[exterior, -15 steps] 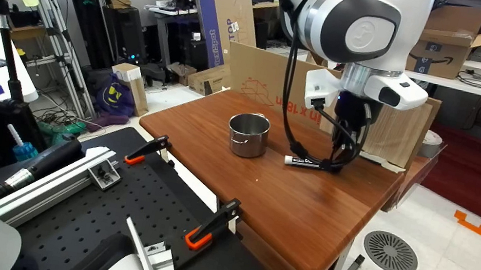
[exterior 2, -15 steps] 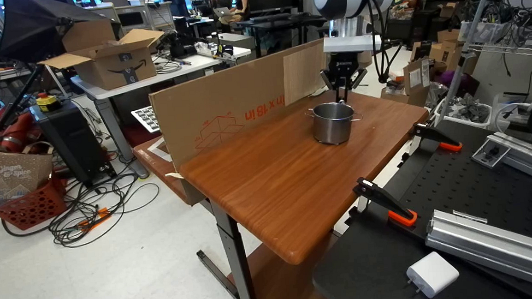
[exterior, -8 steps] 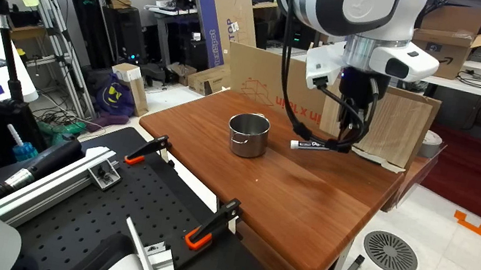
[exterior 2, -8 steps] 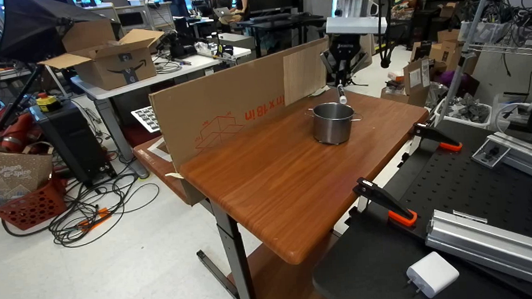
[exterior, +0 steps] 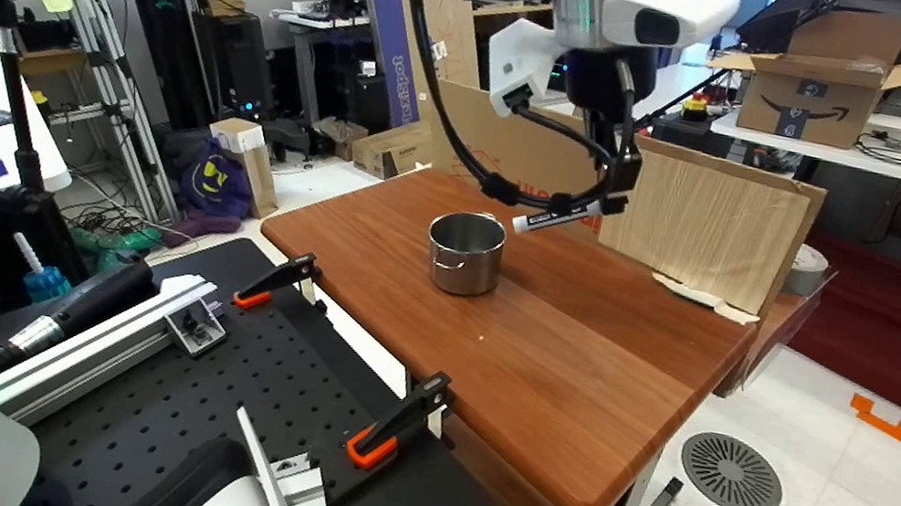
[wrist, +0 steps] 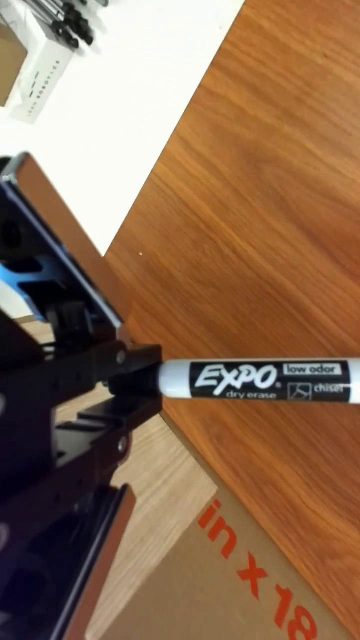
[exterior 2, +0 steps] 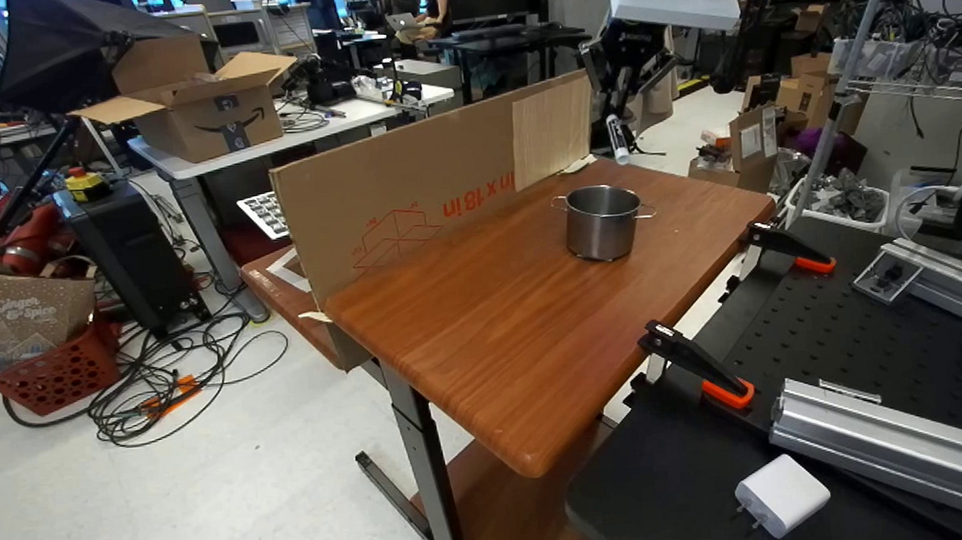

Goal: Put the marker inside the pot

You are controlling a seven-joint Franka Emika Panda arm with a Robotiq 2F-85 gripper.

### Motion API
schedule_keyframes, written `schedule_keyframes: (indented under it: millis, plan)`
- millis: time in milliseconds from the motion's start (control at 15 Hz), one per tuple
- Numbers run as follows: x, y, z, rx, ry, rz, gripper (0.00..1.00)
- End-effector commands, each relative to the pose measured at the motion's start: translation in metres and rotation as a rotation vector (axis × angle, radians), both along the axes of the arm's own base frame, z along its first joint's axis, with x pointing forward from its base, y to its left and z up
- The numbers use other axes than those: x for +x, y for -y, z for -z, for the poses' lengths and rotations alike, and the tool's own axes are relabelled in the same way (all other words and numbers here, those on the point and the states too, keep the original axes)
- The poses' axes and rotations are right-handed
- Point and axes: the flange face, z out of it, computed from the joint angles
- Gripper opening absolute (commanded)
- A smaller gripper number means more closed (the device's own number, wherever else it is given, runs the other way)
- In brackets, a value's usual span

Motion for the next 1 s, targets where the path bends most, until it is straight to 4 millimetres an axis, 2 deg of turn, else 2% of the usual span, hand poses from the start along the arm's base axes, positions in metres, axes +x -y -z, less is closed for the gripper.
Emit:
schedule_keyframes:
  millis: [0,200,400,933]
  plan:
    - [-0.023,-0.028,-0.004,-0.043,0.066,-0.063,0.05]
    - [-0.033,-0.054,0.001,-0.062,0.083,-0.122,0.05]
    - [-0.034,-0.071,0.012,-0.082,0.075,-0.168,0.05]
    - [-0.033,-0.087,0.031,-0.115,0.034,-0.224,0.05]
